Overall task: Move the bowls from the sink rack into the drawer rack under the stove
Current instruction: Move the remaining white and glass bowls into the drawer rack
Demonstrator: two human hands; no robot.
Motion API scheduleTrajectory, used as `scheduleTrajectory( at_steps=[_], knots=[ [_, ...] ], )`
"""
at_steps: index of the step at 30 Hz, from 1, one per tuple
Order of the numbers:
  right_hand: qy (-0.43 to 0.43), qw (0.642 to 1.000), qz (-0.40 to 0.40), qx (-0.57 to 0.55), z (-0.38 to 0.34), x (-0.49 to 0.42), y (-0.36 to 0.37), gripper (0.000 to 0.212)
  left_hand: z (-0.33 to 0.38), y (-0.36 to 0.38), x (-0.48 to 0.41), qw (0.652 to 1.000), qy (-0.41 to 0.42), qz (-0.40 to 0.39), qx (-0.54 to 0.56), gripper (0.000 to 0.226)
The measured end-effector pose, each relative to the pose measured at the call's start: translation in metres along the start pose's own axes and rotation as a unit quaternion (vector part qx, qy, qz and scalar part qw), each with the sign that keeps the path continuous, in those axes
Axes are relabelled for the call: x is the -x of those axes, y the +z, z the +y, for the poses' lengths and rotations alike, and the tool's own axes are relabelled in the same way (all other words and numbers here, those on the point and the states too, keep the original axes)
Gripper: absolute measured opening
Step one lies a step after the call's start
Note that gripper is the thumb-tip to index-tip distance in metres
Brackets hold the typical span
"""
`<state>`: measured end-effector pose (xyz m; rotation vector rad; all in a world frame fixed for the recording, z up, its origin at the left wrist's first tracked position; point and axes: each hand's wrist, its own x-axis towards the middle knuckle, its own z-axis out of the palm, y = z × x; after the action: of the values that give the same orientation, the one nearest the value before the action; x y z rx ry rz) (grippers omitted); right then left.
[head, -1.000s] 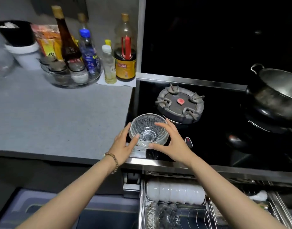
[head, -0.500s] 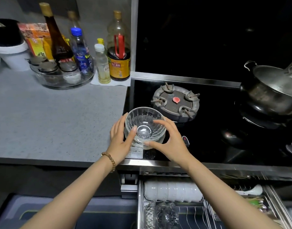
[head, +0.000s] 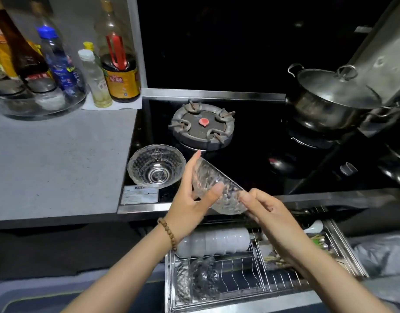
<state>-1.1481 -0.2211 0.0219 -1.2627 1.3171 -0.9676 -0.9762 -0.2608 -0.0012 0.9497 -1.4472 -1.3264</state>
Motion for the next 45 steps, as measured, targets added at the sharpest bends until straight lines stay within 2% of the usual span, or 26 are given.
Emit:
scheduleTrajectory(
  at_steps=[1,4,5,9,14,16,18,19,21,24,31,37,39,45],
  knots=[
    [0.019,1.0,-0.009,0.009,0.006,0.009,-0.009,0.063,-0.007,0.01,0.004,1.0,-0.014,-0.013,0.006,0.103],
    [0.067,0.996,-0.023,0.053,0.031,0.033,-0.029,0.031,-0.027,0.037,0.018,0.994,-0.08,-0.06,0.032,0.095],
    [0.075,0.995,-0.026,0.063,0.037,0.04,-0.034,0.029,-0.034,0.045,0.022,0.99,-0.109,-0.075,0.042,0.088],
    [0.07,0.994,-0.057,0.063,0.071,0.052,-0.047,0.029,-0.065,0.067,0.031,0.963,-0.234,-0.129,0.023,0.076],
    [0.121,0.99,-0.054,-0.045,0.127,0.044,-0.045,0.028,-0.128,0.075,0.032,0.919,-0.358,-0.165,0.005,0.079],
    [0.147,0.985,-0.05,-0.07,0.149,0.037,-0.04,0.025,-0.153,0.074,0.034,0.907,-0.388,-0.164,-0.009,0.073],
    [0.183,0.977,-0.035,-0.1,0.169,0.03,-0.037,0.019,-0.174,0.071,0.035,0.911,-0.389,-0.138,-0.028,0.052],
    [0.208,0.971,-0.026,-0.112,0.179,0.026,-0.035,0.019,-0.183,0.067,0.036,0.913,-0.387,-0.117,-0.053,0.05],
    [0.253,0.961,-0.008,-0.109,0.198,0.018,-0.033,0.022,-0.204,0.056,0.04,0.911,-0.379,-0.096,-0.129,0.056],
    [0.304,0.948,0.021,-0.089,0.229,0.006,-0.03,0.023,-0.234,0.039,0.051,0.896,-0.355,-0.129,-0.233,0.06],
    [0.387,0.916,0.045,-0.097,0.282,-0.015,-0.032,0.024,-0.286,0.026,0.068,0.813,-0.278,-0.218,-0.463,0.069],
    [0.434,0.89,0.025,-0.135,0.307,-0.035,-0.03,0.017,-0.309,0.031,0.067,0.797,-0.231,-0.236,-0.506,0.078],
    [0.442,0.886,0.017,-0.14,0.314,-0.039,-0.026,0.012,-0.314,0.032,0.067,0.794,-0.229,-0.241,-0.509,0.079],
    [0.457,0.876,-0.005,-0.155,0.34,-0.044,-0.011,0.015,-0.329,0.032,0.072,0.783,-0.247,-0.243,-0.517,0.081]
  ],
)
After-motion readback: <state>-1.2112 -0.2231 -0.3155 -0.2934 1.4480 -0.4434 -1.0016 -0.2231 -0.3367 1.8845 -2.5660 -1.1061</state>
